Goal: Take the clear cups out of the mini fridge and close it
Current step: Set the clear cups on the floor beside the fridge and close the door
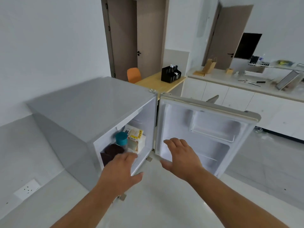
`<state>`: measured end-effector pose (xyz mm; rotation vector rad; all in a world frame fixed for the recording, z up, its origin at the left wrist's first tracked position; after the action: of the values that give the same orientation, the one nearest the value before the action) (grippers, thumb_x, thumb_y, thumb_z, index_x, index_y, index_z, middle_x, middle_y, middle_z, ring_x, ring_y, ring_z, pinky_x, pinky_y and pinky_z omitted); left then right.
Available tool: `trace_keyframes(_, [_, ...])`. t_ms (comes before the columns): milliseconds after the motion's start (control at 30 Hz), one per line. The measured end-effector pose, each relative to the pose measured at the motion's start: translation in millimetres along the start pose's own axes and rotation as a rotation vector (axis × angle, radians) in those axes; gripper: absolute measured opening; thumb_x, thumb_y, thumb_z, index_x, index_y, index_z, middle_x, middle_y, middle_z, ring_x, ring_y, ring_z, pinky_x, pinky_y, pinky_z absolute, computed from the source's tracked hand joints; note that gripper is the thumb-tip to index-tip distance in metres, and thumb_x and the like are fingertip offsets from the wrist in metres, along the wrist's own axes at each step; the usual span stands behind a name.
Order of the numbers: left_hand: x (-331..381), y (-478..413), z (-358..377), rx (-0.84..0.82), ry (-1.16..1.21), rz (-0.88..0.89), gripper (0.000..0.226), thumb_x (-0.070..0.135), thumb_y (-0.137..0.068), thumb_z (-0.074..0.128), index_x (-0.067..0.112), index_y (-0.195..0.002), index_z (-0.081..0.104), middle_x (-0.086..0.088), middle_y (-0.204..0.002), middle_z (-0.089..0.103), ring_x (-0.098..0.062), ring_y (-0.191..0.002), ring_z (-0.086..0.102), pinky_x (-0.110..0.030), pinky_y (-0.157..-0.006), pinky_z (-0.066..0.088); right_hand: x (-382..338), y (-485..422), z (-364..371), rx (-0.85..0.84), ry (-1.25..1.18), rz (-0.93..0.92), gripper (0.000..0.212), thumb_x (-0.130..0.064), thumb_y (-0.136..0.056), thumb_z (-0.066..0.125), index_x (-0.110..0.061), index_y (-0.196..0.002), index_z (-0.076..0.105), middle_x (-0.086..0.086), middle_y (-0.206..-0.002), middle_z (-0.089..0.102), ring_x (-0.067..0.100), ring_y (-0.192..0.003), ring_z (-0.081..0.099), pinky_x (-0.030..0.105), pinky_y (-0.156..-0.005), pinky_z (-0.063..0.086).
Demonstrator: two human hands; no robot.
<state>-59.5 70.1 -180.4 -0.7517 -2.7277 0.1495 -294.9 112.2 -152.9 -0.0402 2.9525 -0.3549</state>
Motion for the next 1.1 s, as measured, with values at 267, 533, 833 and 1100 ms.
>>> trace_keyframes(267, [40.5, -59.8, -89.8, 0.222, -0.150, 0.159, 0.069, 0.065, -0.077, 0.062, 0.021, -0.129, 0.060, 0.000, -0.133, 0.063, -0.025, -0.116, 0.058, -0.040, -0.089, 0.054, 60.6, -24.8, -91.4, 0.123, 0.109, 0.046, 0.078, -0.066, -0.091, 0.052, -0.024, -0.154, 0.035, 0.001, -0.153, 0.043, 0.025, -0.139, 0.037, 0.041, -0.115, 0.036])
trace_keyframes(533, [33.4, -98.8, -139.1, 0.277, -0.269, 0.105, 0.072, 0.068, -0.076, 0.068, 0.023, -0.132, 0.059, 0.002, -0.135, 0.063, -0.023, -0.116, 0.058, -0.041, -0.088, 0.056, 97.7, -46.7, -140.6, 0.174, 0.148, 0.105, 0.079, -0.065, -0.090, 0.055, -0.024, -0.154, 0.035, 0.001, -0.154, 0.044, 0.026, -0.142, 0.035, 0.043, -0.118, 0.034])
trace_keyframes(833, [-21.1, -119.6, -135.7, 0.152, -0.243, -0.046, 0.067, 0.074, -0.084, 0.055, 0.031, -0.134, 0.053, 0.005, -0.135, 0.063, -0.022, -0.121, 0.055, -0.042, -0.095, 0.053, 173.5, -65.0, -151.6, 0.103, 0.216, 0.285, 0.088, -0.075, -0.088, 0.047, -0.029, -0.159, 0.024, 0.008, -0.163, 0.033, 0.035, -0.152, 0.023, 0.054, -0.124, 0.018])
trace_keyframes(1100, [-35.0, -131.8, -127.6, 0.129, -0.137, -0.086, 0.039, 0.047, -0.101, 0.043, 0.032, -0.136, 0.054, 0.005, -0.140, 0.062, -0.023, -0.126, 0.053, -0.045, -0.101, 0.048, 229.1, -47.8, -119.2, 0.030, 0.239, 0.435, 0.062, -0.060, -0.100, 0.024, -0.037, -0.158, 0.031, -0.002, -0.155, 0.048, 0.028, -0.138, 0.043, 0.047, -0.118, 0.025])
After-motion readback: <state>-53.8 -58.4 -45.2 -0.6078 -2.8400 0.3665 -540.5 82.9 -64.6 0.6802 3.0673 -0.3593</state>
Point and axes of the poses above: each hand's wrist, its own y-axis away from the middle knuckle, its own z-axis out of the palm, x = y × z, the point moved 5 cm from there along -y, towards the middle knuckle
